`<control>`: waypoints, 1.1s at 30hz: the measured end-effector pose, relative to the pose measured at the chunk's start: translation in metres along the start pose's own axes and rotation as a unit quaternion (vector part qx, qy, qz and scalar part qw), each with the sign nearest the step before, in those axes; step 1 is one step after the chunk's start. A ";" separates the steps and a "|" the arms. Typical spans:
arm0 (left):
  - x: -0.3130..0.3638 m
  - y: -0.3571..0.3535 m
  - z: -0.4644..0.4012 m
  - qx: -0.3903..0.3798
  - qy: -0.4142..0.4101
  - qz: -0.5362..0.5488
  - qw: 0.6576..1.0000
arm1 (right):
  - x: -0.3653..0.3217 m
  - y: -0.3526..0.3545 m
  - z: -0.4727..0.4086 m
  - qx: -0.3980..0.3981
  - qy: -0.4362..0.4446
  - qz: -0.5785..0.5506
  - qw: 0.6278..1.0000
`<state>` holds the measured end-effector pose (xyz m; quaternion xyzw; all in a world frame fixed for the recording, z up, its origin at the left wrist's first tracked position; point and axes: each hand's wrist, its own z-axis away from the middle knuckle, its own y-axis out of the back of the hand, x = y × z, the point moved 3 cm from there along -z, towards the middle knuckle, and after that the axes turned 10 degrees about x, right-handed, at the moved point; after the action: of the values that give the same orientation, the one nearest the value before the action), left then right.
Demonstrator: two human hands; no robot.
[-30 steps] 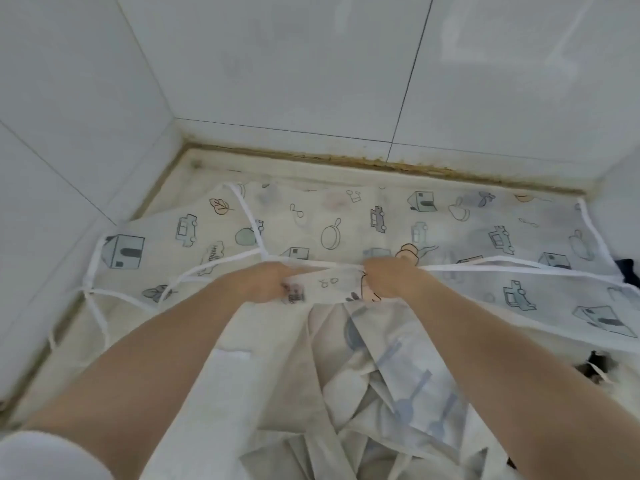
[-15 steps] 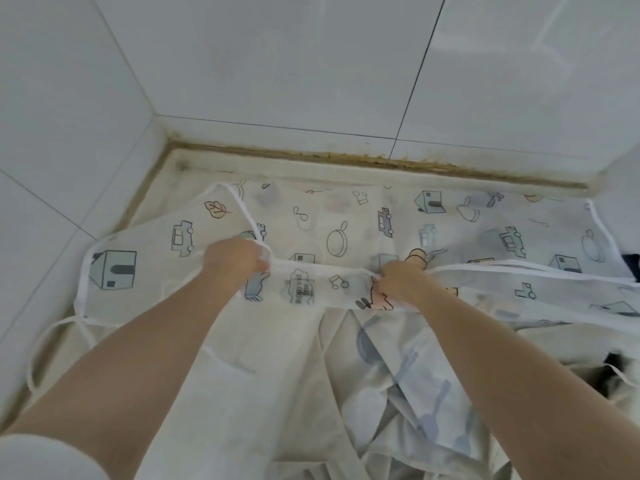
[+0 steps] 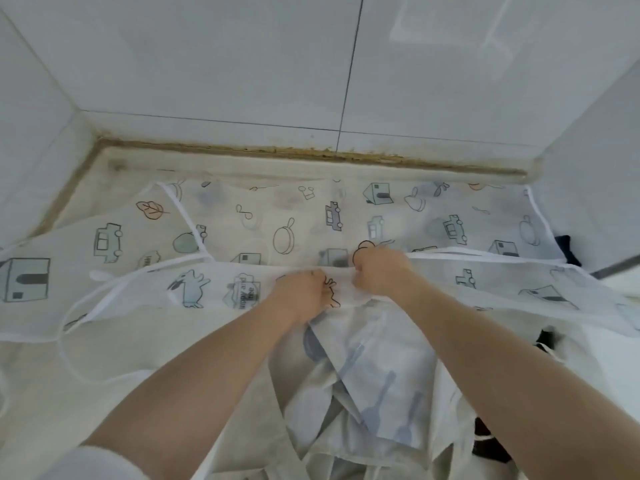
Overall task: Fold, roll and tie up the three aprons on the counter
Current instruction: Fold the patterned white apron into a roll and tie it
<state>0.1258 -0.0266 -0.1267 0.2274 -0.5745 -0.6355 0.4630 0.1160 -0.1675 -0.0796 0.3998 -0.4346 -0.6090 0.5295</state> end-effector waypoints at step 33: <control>0.104 -0.008 -0.009 -0.036 0.140 -0.010 0.989 | 0.180 0.048 0.051 -0.122 0.099 0.015 0.988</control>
<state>0.0824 -0.1204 -0.1112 0.3035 -0.4784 -0.6220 0.5405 0.0607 -0.3437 -0.0237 0.3838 -0.3088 -0.6067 0.6238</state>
